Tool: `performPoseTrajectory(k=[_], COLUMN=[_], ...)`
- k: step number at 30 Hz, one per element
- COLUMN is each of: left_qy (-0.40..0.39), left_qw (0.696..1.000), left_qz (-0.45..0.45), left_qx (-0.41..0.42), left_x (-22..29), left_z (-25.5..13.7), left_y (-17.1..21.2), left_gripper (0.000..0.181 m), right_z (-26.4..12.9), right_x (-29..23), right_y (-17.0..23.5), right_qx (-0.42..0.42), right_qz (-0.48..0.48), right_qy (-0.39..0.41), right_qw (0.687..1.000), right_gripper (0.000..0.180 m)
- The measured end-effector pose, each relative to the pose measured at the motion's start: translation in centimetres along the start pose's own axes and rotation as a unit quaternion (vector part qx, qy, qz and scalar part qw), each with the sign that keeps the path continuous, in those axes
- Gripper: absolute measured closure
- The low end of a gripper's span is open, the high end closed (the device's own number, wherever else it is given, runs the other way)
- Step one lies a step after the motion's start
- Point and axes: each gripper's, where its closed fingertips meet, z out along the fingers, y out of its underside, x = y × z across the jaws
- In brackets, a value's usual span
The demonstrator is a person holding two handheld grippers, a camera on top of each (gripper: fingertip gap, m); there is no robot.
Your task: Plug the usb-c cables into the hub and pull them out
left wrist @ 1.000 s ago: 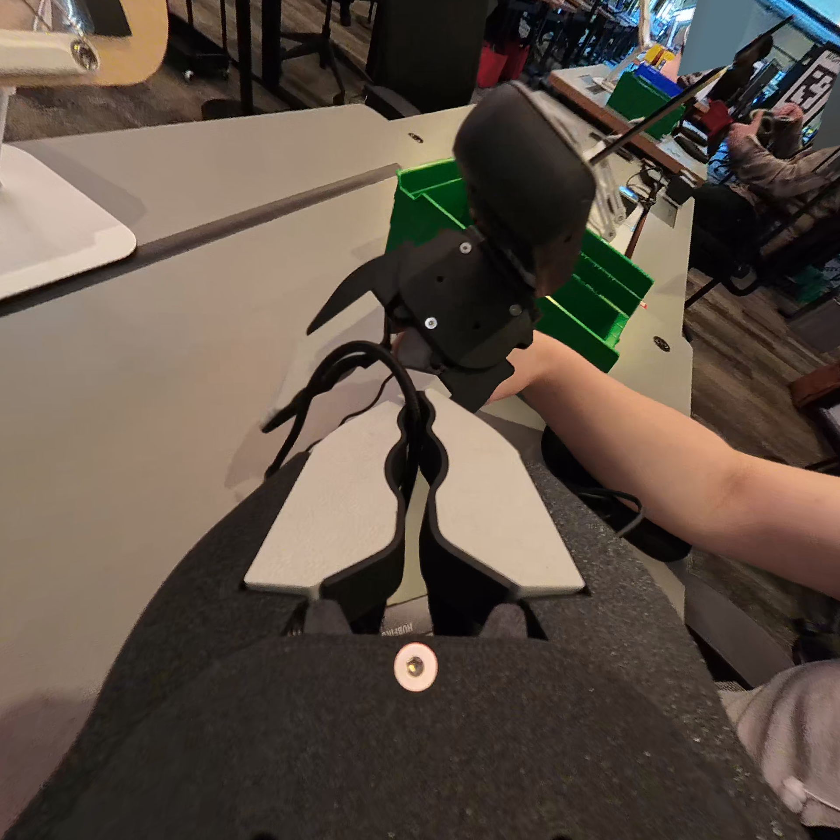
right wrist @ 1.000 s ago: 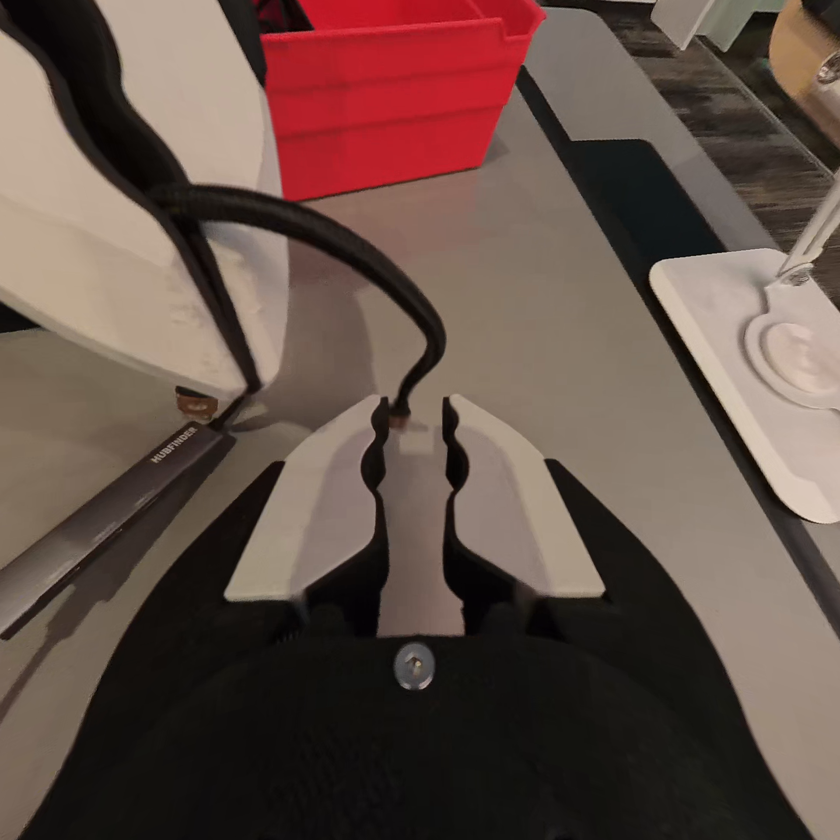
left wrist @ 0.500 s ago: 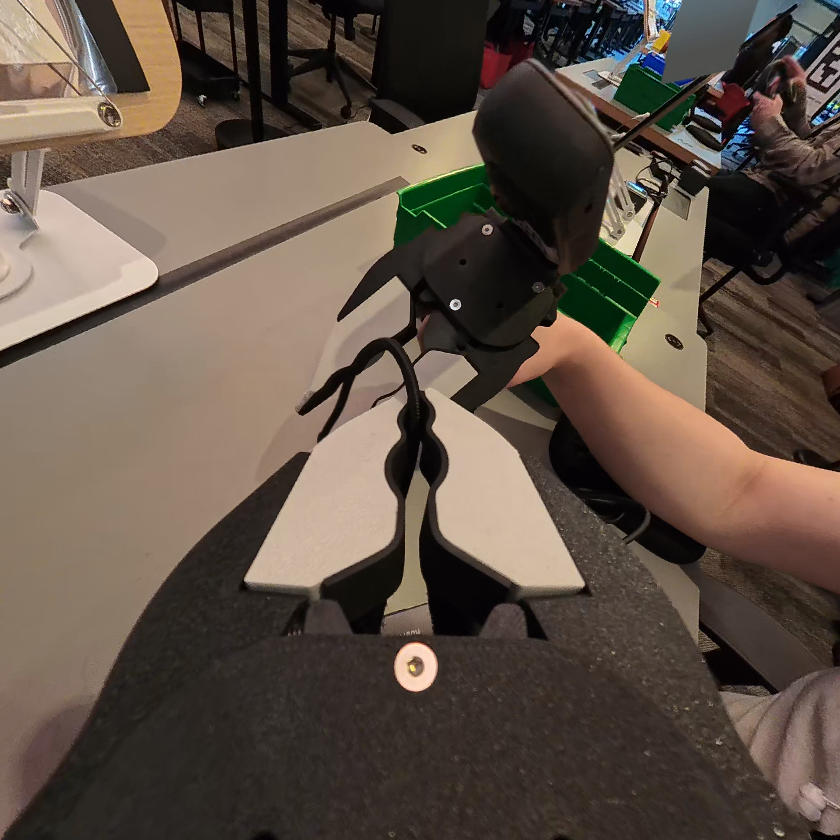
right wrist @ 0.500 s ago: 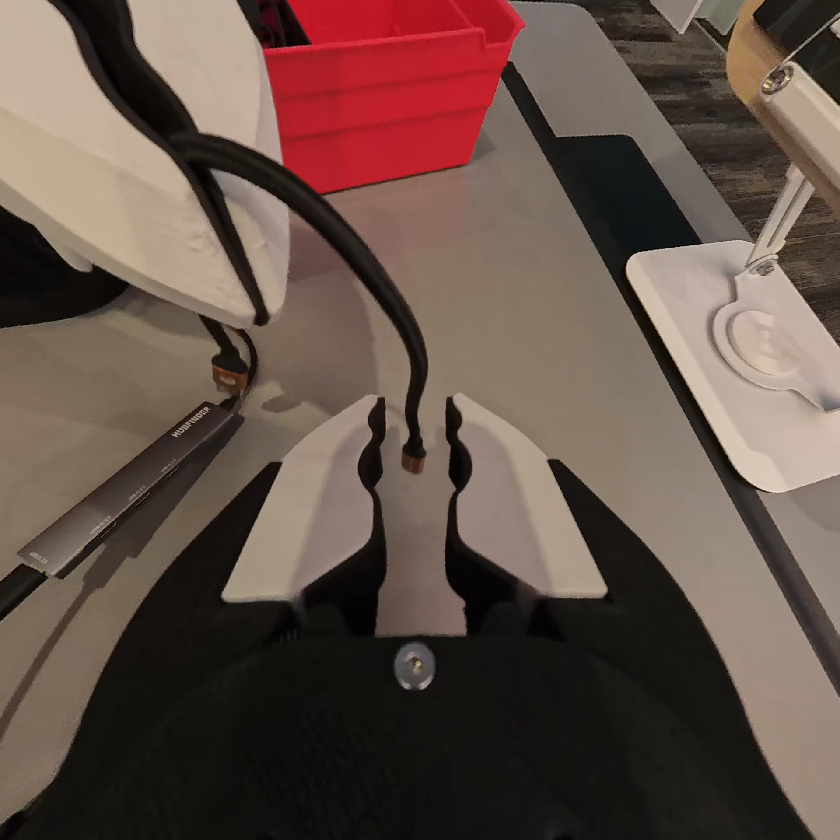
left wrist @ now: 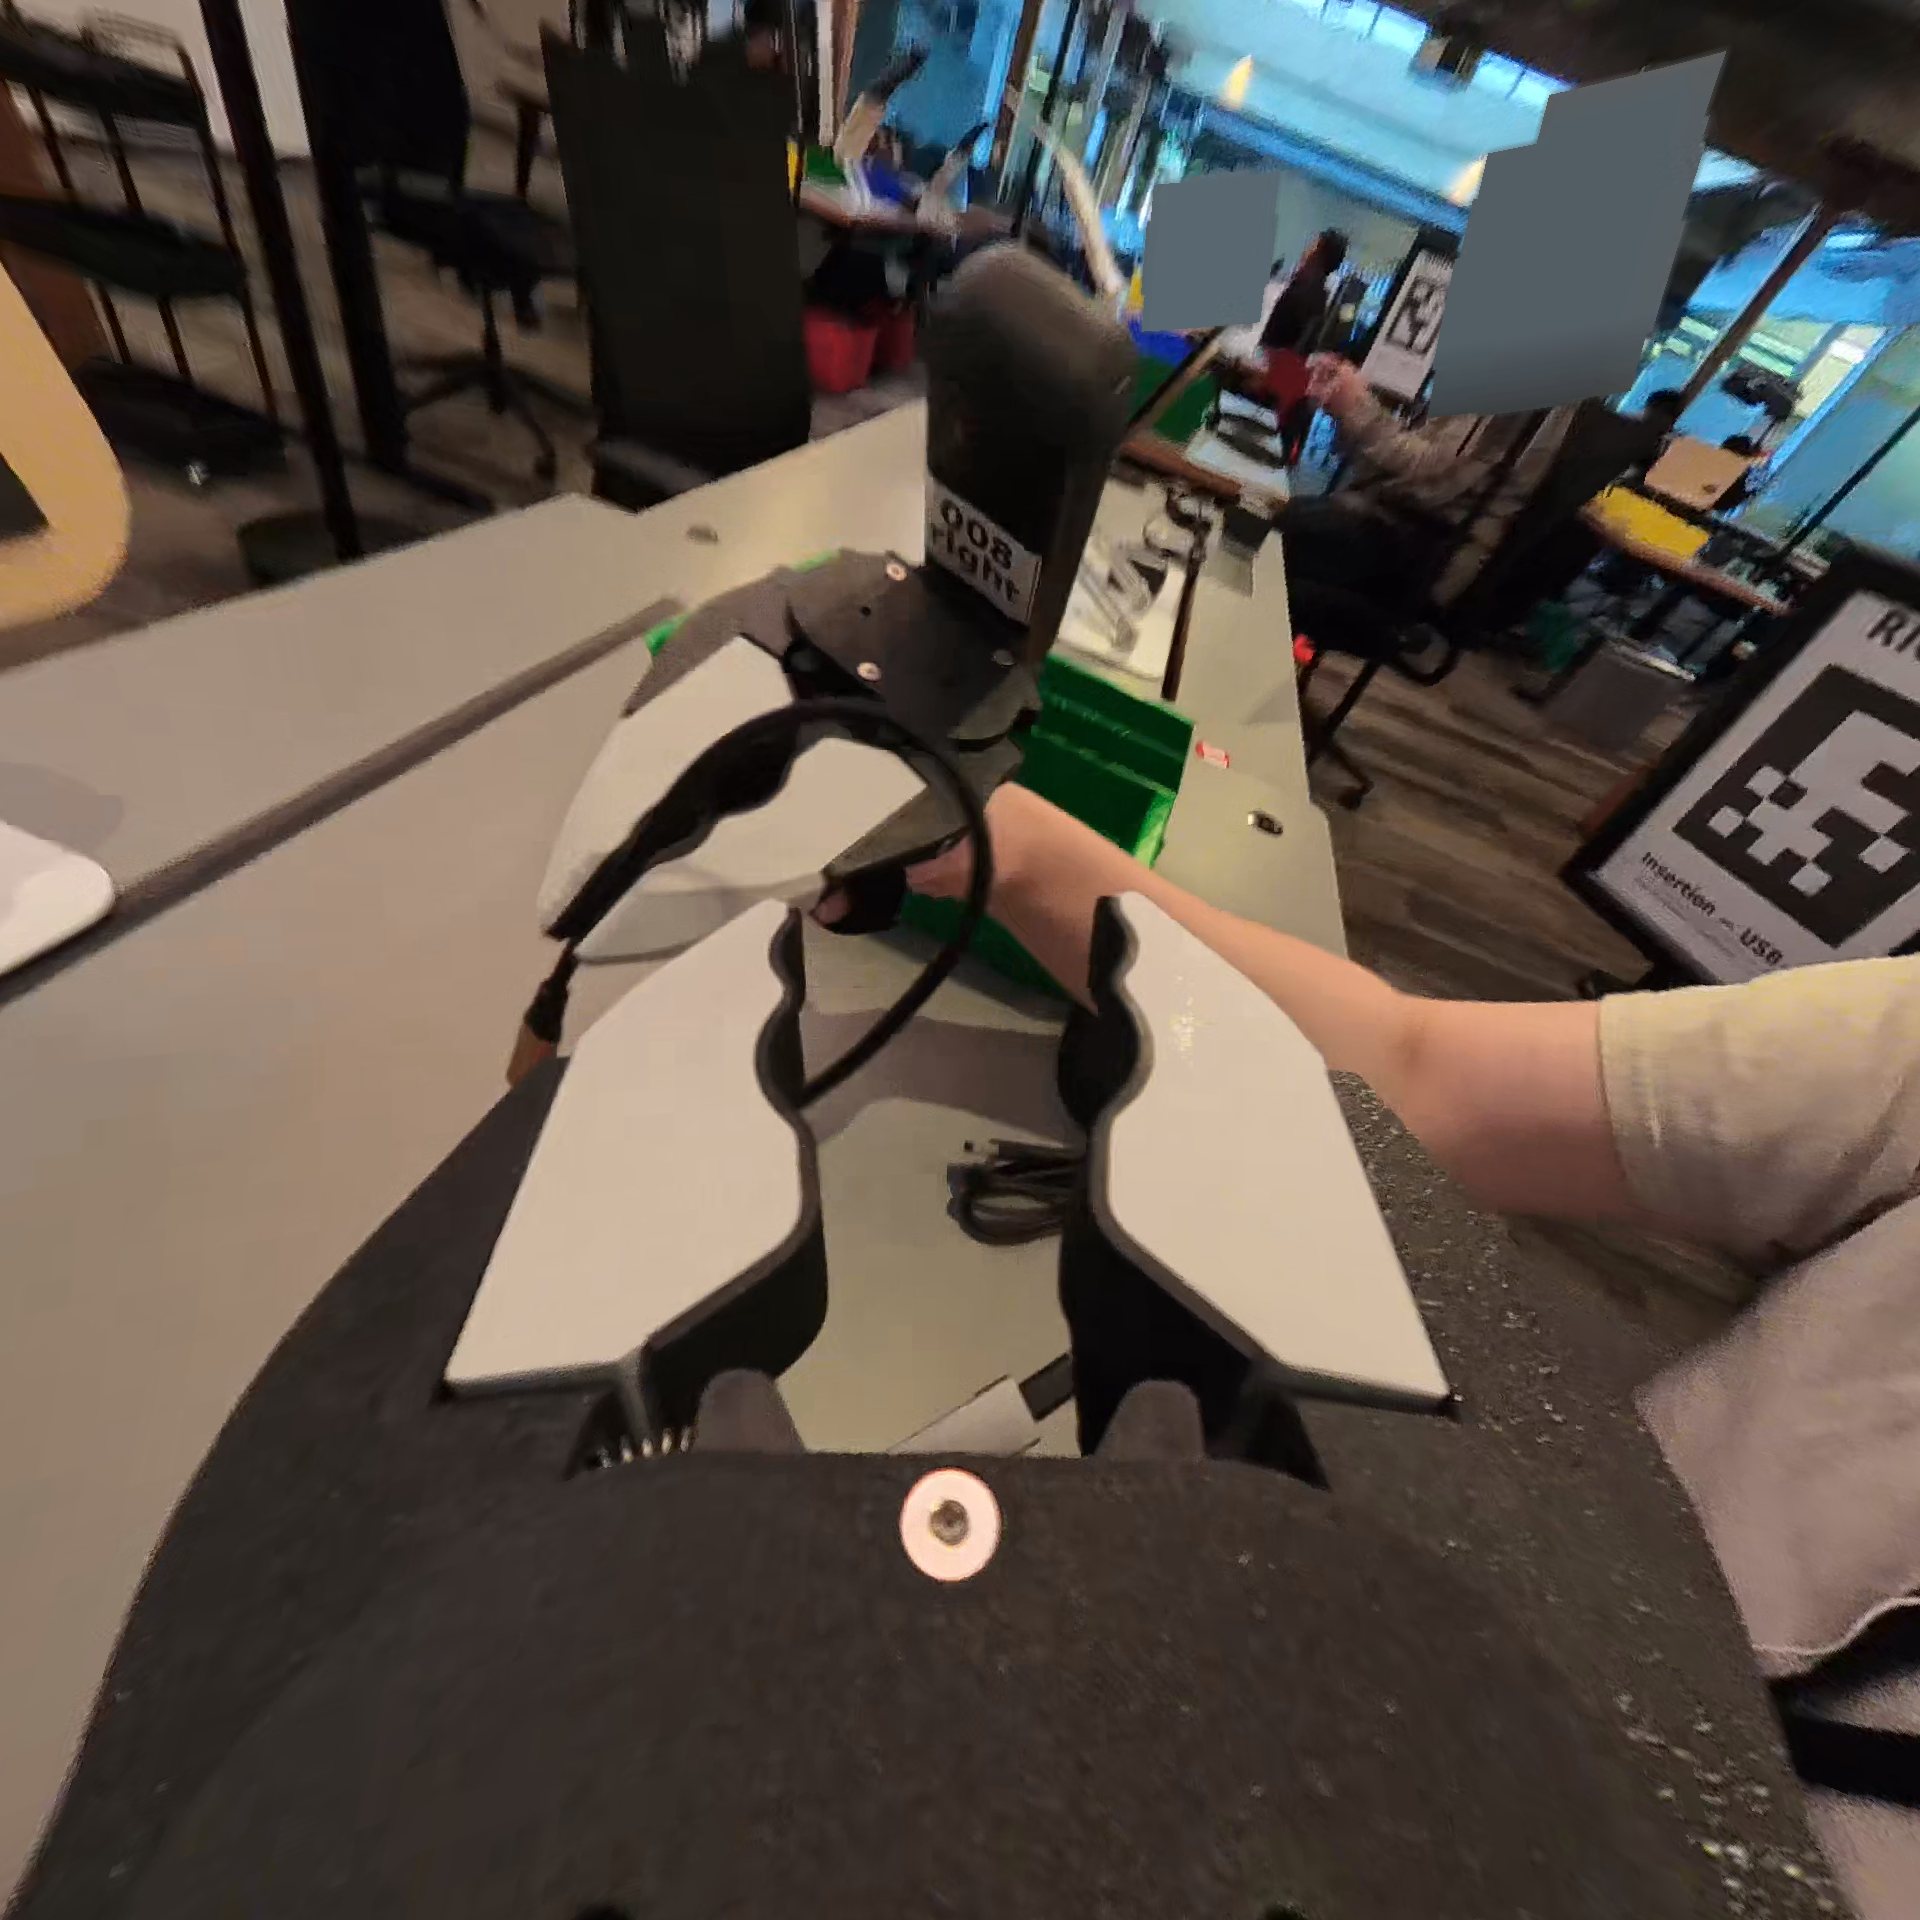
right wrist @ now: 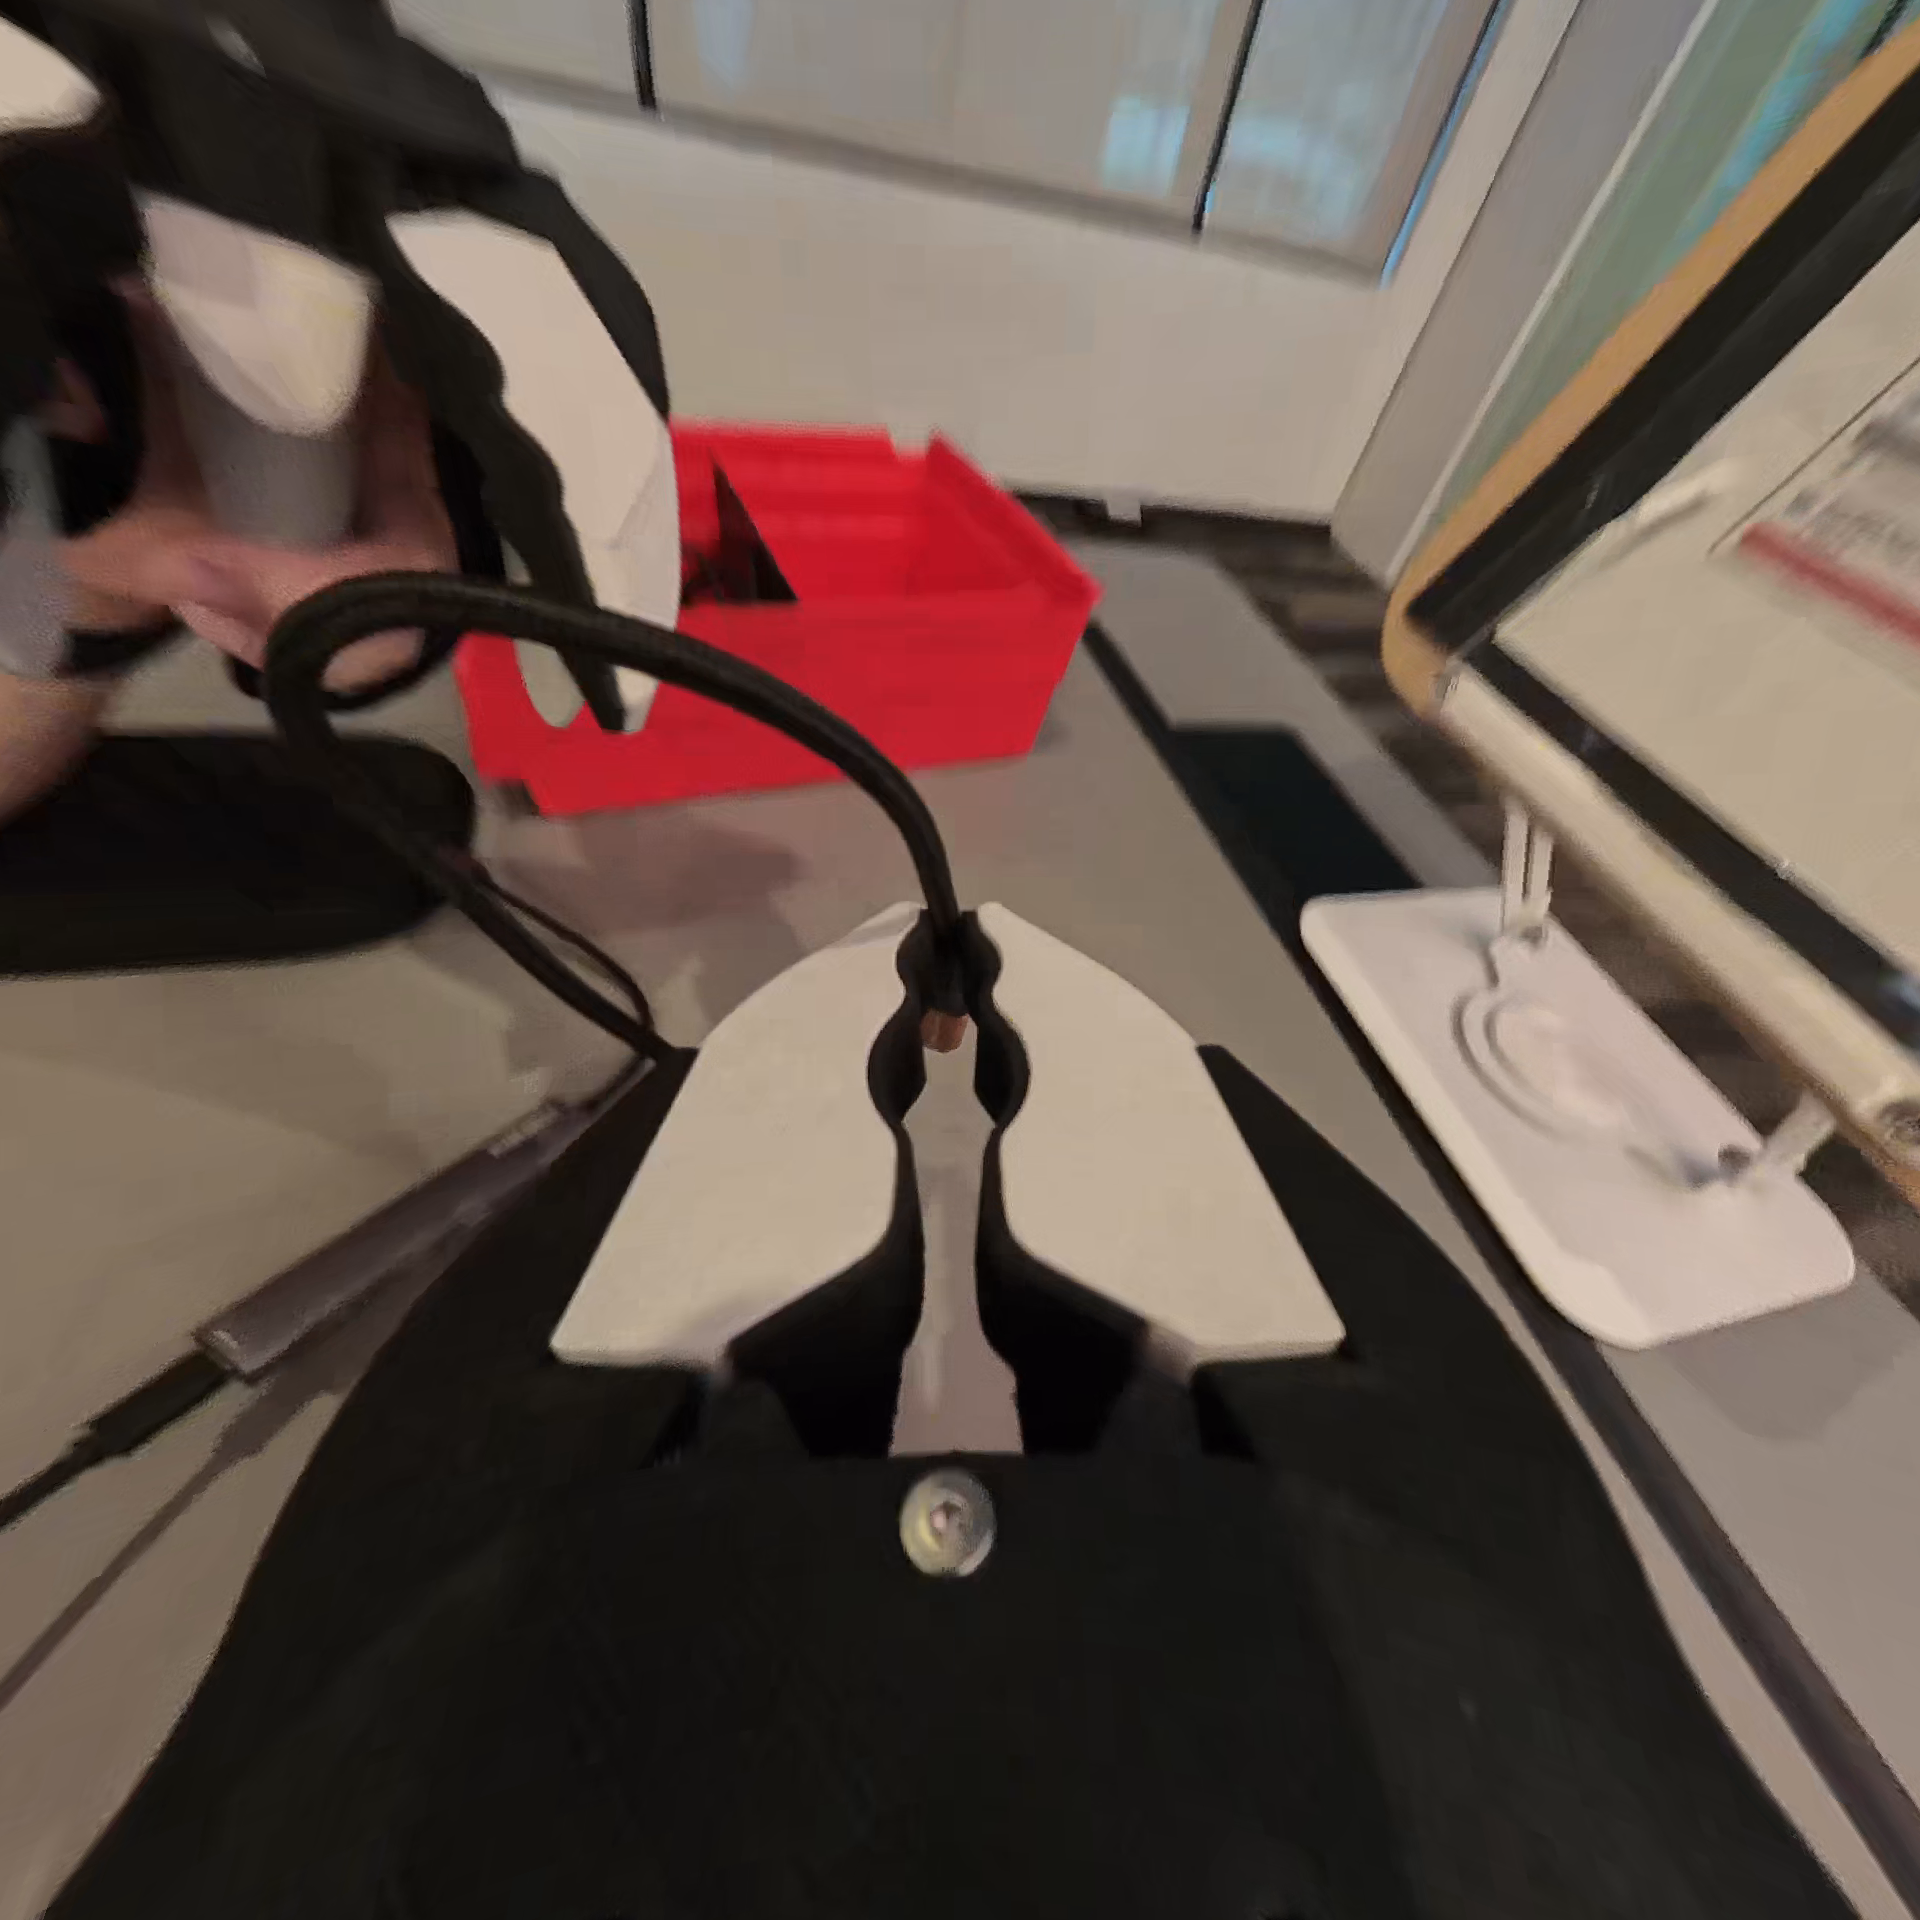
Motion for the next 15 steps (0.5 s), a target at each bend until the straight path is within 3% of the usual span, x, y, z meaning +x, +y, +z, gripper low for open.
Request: performPoseTrajectory(k=[6,9,12,15], left_qy=[-0.082,0.027,0.156,0.192], left_qw=[0.99,0.986,0.955,0.95], left_qz=[-0.001,-0.095,-0.193,-0.199], left_qx=[0.113,0.137,0.163,0.145], left_x=[-2.6,-1.8,-0.2,1.1], left_z=[-3.7,-2.9,-2.1,-0.7], left_y=[-3.2,-3.8,-5.5,-6.3], left_gripper=[0.137,0.135,0.127,0.127], right_z=[-6.0,-8.1,-9.3,-10.2], right_x=[-2.0,-3.5,-5.1,-6.4], right_y=[-8.1,-10.5,-12.1,-13.4], right_qx=[0.203,0.236,0.248,0.26], right_qz=[-0.066,-0.135,-0.218,-0.277], right_qy=[-0.028,-0.013,0.011,0.034], right_qw=[0.976,0.962,0.944,0.924], right_gripper=[0.175,0.175,0.174,0.174])
